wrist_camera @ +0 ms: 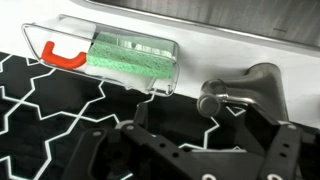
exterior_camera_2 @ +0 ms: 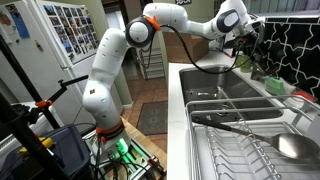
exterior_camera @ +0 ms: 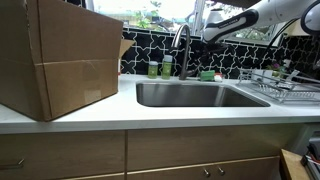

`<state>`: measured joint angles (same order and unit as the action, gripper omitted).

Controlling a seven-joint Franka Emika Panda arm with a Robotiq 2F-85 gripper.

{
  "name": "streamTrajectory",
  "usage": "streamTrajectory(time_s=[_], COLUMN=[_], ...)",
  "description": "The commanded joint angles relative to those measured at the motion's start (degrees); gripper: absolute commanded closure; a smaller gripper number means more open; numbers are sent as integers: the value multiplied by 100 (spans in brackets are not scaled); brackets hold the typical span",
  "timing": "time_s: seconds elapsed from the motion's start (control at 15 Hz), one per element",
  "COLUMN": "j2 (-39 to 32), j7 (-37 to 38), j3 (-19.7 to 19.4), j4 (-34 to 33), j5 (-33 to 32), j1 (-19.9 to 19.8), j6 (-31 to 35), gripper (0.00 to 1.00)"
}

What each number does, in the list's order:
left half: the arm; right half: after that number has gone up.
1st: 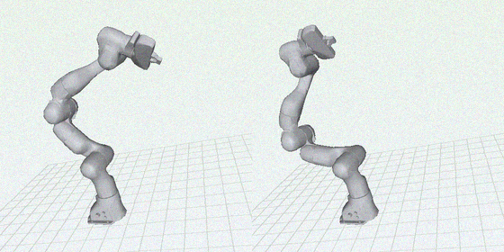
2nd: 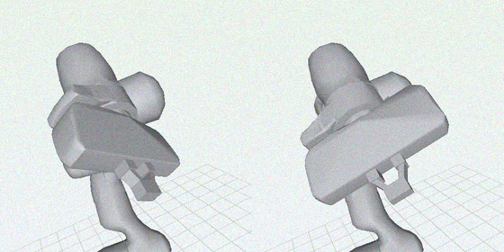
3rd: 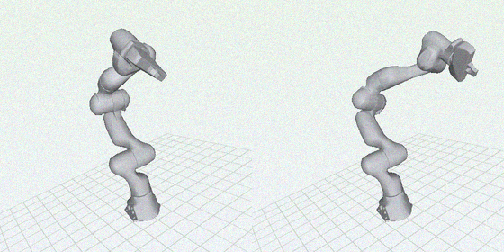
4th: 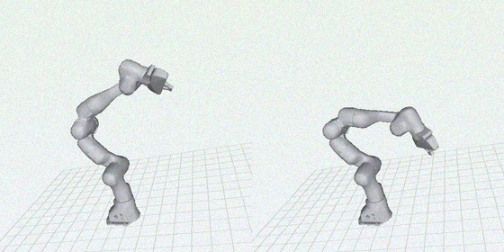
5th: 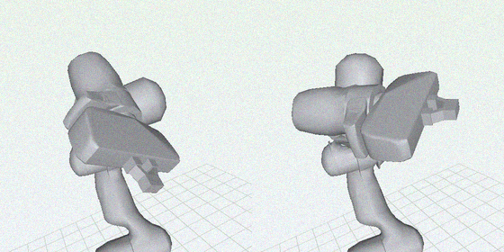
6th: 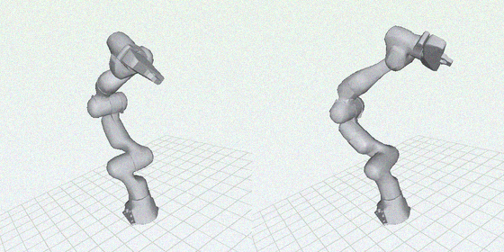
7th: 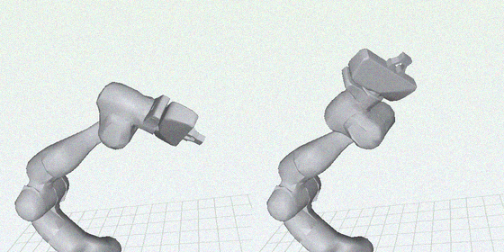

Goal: Move the faucet to the left and the push the handle downwards

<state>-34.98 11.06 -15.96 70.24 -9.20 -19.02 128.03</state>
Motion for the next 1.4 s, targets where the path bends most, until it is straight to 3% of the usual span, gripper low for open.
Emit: streamTrajectory(time_s=[0.0, 0.33, 1.0, 1.33], j2=[-309, -370, -384, -190], j7=[-242, -188, -123, -124], j3=[10, -101, -425, -250], j4=[-461, -571, -479, -406], j5=[88, -133, -574, -192], j1=[-93, -61, -31, -69], j6=[-413, -725, -676, -939], gripper=[0, 0, 0, 0])
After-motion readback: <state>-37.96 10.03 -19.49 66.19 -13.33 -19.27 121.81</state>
